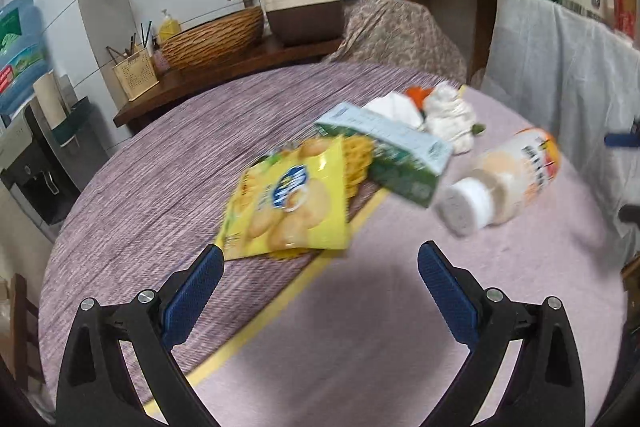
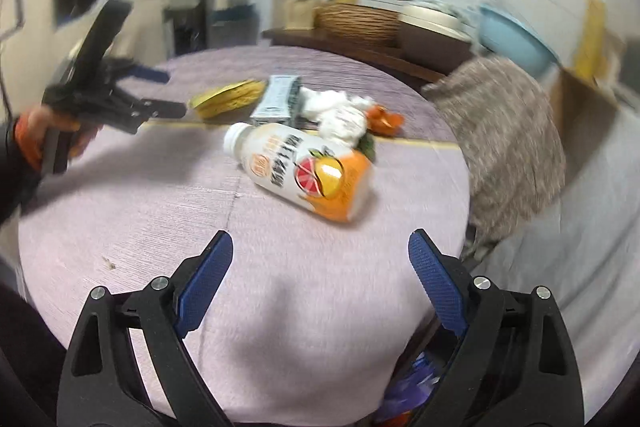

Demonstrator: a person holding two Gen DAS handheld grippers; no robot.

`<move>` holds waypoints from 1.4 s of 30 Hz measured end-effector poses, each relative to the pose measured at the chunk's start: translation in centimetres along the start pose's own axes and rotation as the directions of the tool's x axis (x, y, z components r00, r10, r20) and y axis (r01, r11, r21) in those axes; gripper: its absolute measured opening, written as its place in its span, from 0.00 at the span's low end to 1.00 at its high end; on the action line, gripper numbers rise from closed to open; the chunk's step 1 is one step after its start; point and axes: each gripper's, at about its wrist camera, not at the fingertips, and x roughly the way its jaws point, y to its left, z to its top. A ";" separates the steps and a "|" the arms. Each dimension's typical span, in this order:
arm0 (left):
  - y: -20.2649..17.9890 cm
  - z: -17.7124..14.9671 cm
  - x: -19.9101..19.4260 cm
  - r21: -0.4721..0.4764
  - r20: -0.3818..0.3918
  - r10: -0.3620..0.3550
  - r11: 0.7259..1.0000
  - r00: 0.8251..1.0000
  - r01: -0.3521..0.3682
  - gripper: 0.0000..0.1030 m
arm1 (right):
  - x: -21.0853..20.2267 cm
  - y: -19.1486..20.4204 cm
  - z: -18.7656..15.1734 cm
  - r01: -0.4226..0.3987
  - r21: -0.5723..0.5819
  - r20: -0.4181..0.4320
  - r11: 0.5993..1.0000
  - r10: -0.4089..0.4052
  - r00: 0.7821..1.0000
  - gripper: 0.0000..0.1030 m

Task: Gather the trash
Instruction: 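Grasp the yellow chip bag with the left tool while the right tool grasps the juice bottle, then carry the chip bag and juice bottle over the black bin with both tools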

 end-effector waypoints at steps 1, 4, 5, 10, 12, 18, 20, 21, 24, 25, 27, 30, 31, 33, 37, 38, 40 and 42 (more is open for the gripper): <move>0.3 0.1 0.6 0.010 -0.009 0.016 1.000 1.000 -0.015 0.94 | 0.7 0.5 1.0 0.002 -0.061 -0.021 0.998 -0.003 1.000 0.86; 0.7 0.4 2.2 0.041 -0.040 0.016 0.999 0.999 -0.015 0.94 | 3.2 2.3 3.1 -0.003 -0.231 -0.093 0.973 -0.018 0.996 0.86; 0.7 0.4 2.6 0.055 -0.050 0.019 0.998 0.999 -0.016 0.94 | 4.0 3.0 3.6 -0.012 -0.283 -0.116 0.959 -0.021 0.993 0.86; 0.1 0.4 3.8 0.132 -0.064 0.059 0.990 0.996 -0.050 0.76 | 7.1 5.8 4.9 -0.012 -0.524 -0.162 0.851 -0.085 0.983 0.86; 0.2 0.5 4.4 0.134 -0.075 0.056 0.990 0.996 -0.046 0.64 | 8.3 6.6 5.5 -0.016 -0.593 -0.176 0.805 -0.110 0.978 0.86; 1.3 0.7 3.7 0.086 -0.063 0.034 0.996 0.997 -0.029 0.37 | 11.9 7.7 6.0 -0.053 -0.705 -0.255 0.708 -0.182 0.950 0.80; 1.9 0.6 3.0 0.057 -0.048 0.022 0.998 0.999 -0.019 0.29 | 12.8 7.8 5.9 -0.075 -0.700 -0.280 0.710 -0.176 0.944 0.69; 2.2 0.6 2.8 0.041 -0.042 0.015 0.999 0.999 -0.013 0.23 | 12.8 7.6 6.0 -0.094 -0.678 -0.291 0.729 -0.149 0.945 0.66; 3.5 0.5 2.1 -0.019 -0.018 0.001 1.000 1.000 -0.001 0.11 | 13.1 7.4 5.8 -0.073 -0.651 -0.280 0.756 -0.149 0.948 0.65; 4.0 0.4 1.8 -0.036 -0.008 -0.002 0.999 1.000 0.002 0.11 | 13.0 7.4 5.8 -0.074 -0.644 -0.277 0.761 -0.142 0.950 0.65; 4.7 0.2 1.2 -0.061 0.002 -0.007 0.998 1.000 0.007 0.11 | 12.6 7.4 5.7 -0.075 -0.616 -0.275 0.784 -0.125 0.953 0.65; 5.6 0.0 0.7 -0.091 -0.006 -0.063 0.994 0.998 0.063 0.11 | 11.6 7.8 5.5 -0.066 -0.586 -0.250 0.807 -0.103 0.963 0.64; 5.6 -0.2 0.5 -0.103 -0.006 -0.075 0.992 0.997 0.074 0.11 | 11.1 7.9 5.4 -0.071 -0.566 -0.246 0.821 -0.087 0.965 0.64; 5.8 -0.6 0.1 -0.117 -0.001 -0.086 0.989 0.996 0.085 0.11 | 10.3 7.8 5.6 -0.084 -0.507 -0.239 0.858 -0.046 0.970 0.64; 5.5 -1.2 -1.0 -0.141 0.007 -0.153 0.978 0.988 0.153 0.13 | 8.6 7.2 5.6 -0.123 -0.359 -0.212 0.925 0.048 0.976 0.64; 5.5 -1.4 -1.0 -0.161 0.010 -0.175 0.971 0.985 0.174 0.19 | 8.2 7.2 5.4 -0.127 -0.328 -0.201 0.936 0.062 0.978 0.64; 5.3 -1.7 -1.1 -0.181 0.012 -0.177 0.968 0.984 0.176 0.21 | 7.6 7.4 5.0 -0.123 -0.314 -0.182 0.941 0.067 0.981 0.64; 4.7 -2.0 -1.1 -0.165 0.004 -0.172 0.971 0.985 0.170 0.21 | 7.0 7.3 4.5 -0.129 -0.277 -0.167 0.952 0.085 0.982 0.64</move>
